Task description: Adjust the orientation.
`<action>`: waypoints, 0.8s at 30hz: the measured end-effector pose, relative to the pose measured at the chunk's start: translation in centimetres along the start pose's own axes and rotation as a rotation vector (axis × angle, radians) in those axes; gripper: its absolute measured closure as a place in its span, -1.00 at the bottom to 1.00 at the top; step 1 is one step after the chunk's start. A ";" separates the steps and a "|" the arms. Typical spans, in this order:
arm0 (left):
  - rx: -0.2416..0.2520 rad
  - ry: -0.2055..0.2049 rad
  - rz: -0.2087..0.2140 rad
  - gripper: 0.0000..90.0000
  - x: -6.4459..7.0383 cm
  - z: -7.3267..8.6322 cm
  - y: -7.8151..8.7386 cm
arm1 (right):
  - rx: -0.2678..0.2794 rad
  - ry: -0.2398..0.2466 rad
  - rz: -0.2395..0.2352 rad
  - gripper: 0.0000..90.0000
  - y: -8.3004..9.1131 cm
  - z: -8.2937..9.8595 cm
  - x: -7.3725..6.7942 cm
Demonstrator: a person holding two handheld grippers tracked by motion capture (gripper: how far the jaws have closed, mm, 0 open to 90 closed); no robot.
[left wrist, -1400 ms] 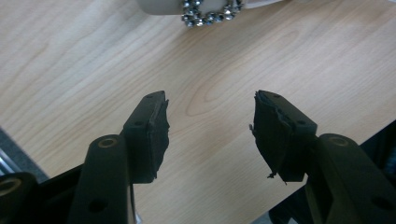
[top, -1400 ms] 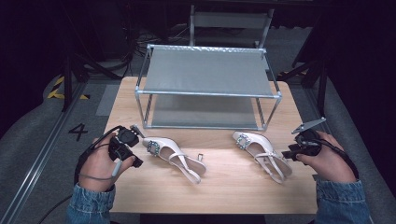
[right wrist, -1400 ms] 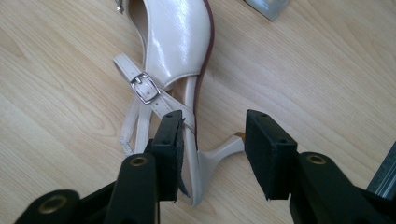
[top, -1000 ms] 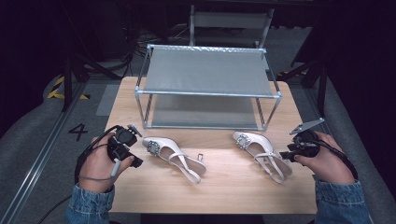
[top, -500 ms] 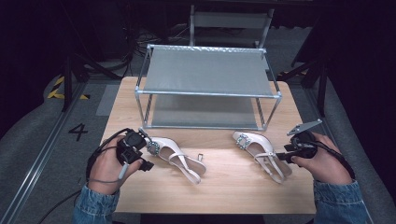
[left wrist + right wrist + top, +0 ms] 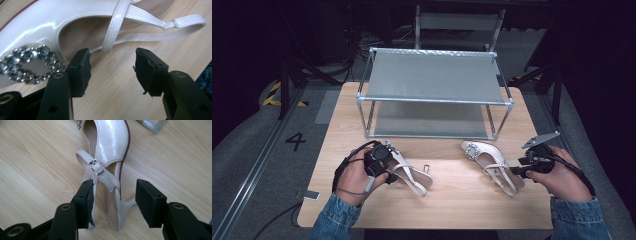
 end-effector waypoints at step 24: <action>0.018 -0.033 -0.017 0.82 0.1 -0.6 -0.1 | -0.007 -0.004 0.013 0.10 0.1 0.9 0.2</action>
Point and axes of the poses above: each handheld gripper's, and its own axes: y roughly backward along the jaws, z roughly out of its underside, x roughly to its right, the point moved 7 cm from there along -y, roughly forward along the jaws, and after that the axes turned 14 degrees about -z, right-handed, at the moved point
